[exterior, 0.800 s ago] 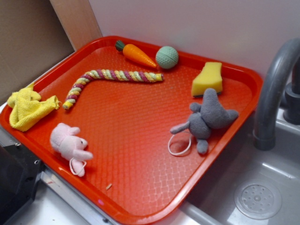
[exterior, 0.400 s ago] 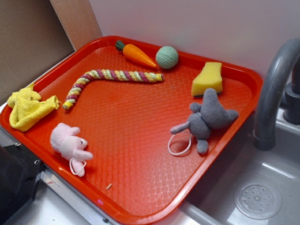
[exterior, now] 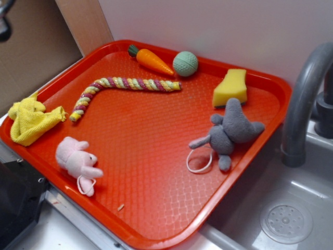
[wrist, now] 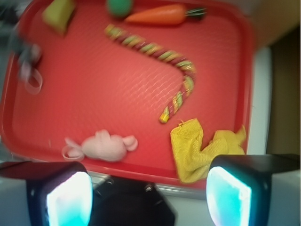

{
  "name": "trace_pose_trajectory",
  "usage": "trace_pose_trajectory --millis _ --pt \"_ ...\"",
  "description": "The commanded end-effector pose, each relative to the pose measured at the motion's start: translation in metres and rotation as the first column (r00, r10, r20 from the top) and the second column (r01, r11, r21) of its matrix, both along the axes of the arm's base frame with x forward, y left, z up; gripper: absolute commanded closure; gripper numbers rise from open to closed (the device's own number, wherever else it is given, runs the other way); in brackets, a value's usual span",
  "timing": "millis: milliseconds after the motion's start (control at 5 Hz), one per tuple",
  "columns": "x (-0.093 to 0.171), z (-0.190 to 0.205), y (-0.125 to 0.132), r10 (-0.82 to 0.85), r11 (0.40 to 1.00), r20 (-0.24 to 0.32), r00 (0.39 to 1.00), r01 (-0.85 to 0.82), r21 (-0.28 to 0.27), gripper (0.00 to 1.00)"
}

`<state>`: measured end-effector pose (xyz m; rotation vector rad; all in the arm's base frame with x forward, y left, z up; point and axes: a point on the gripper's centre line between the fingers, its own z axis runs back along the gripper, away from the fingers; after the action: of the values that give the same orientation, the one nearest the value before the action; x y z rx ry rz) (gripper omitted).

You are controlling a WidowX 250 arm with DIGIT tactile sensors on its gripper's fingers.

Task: Grab the yellow cloth.

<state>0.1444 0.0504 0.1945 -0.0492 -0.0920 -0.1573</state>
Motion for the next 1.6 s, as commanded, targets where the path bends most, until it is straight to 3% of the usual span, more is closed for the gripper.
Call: trace_pose_trajectory --millis 0,200,400,600,800,1000,1400 --pt "-0.016 -0.061 0.061 -0.15 0.988 -0.087 0.985 0.145 -0.056 0.0" --pt "-0.013 -0.095 0.07 -0.129 0.991 -0.123 0.984 0.131 0.005 0.0" --pt "0.0 -0.133 0.078 -0.135 0.988 -0.097 0.986 0.141 0.065 0.0" --pt "0.013 -0.161 0.075 -0.126 0.984 -0.093 0.988 0.136 0.118 0.0" --pt "0.016 -0.18 0.068 -0.061 0.981 -0.127 0.99 0.083 0.177 0.0" --pt "0.012 -0.178 0.066 -0.039 0.983 -0.111 0.993 0.058 0.174 1.0" --pt "0.009 -0.179 0.064 -0.041 0.981 -0.107 0.993 0.06 0.183 1.0"
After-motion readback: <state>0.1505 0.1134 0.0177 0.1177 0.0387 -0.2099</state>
